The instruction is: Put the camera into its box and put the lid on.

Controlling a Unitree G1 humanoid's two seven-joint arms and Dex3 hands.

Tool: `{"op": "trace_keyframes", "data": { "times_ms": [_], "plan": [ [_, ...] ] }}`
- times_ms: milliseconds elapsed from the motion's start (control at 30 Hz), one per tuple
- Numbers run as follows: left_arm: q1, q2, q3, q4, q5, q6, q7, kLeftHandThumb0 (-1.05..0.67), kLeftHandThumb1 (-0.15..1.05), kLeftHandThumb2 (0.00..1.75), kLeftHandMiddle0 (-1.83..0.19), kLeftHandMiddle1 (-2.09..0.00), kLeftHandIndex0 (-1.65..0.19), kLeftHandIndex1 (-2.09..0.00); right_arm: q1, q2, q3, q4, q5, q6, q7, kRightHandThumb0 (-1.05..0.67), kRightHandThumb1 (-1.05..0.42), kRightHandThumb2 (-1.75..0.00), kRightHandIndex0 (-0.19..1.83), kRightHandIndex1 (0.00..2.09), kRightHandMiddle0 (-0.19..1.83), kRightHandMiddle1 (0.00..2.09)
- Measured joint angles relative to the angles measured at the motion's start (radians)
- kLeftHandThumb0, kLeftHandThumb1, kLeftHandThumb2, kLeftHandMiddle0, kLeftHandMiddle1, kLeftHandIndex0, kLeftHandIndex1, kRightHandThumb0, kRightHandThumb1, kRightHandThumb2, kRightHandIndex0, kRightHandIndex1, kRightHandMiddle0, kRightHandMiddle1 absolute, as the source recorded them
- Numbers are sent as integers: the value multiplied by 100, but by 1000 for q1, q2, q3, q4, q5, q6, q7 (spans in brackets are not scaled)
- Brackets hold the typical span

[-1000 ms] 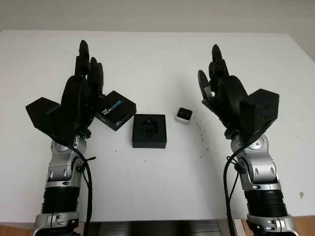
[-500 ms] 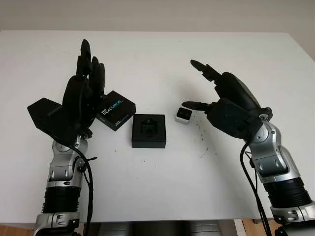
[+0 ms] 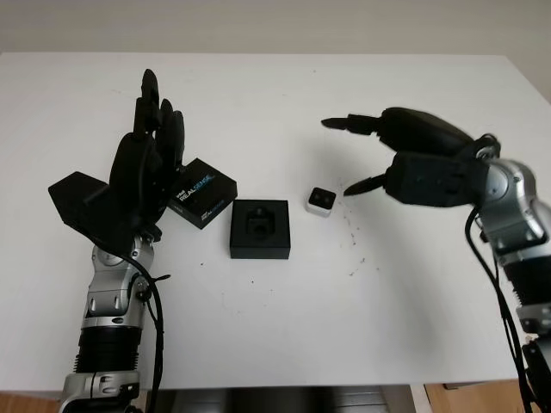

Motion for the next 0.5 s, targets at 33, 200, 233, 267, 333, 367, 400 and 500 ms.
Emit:
{"op": "trace_keyframes", "data": {
  "times_ms": [33,200,233,267,333,367,400,500],
  "plan": [
    [0,0,0,0,-1,0,0,-76,105,52,19,0,19,0,-14,-6,14,10,-20,-18,1,-31,-83,-7,30,15,33,12],
    [0,1,-1,0,4,0,-1,-75,105,54,19,0,19,0,-66,-34,55,38,-75,-77,28,-23,-84,-6,30,13,33,10],
    [0,2,-1,1,6,0,-1,-74,105,54,19,0,19,0,-77,-36,61,49,-84,-97,27,-23,-85,-6,30,13,33,10],
    [0,2,-2,3,8,0,0,-74,105,54,19,0,19,0,-85,-37,66,61,-93,-117,19,-22,-85,-6,30,12,34,10],
    [0,2,-3,6,10,0,1,-73,105,54,19,0,19,0,-93,-38,76,89,-105,-160,-4,-20,-85,-6,31,12,36,11],
    [0,2,-3,7,10,1,1,-74,105,54,19,0,19,0,-96,-38,79,106,-112,-186,-19,-19,-84,-5,32,13,38,12],
    [0,3,-3,7,10,1,0,-74,105,54,19,0,19,0,-99,-38,84,125,-118,-211,-33,-18,-84,-5,34,13,40,12],
    [0,6,-3,11,10,1,-1,-74,105,54,19,0,19,0,-116,-37,106,190,-131,-282,-61,-14,-85,-6,34,12,42,13]
  ]
}}
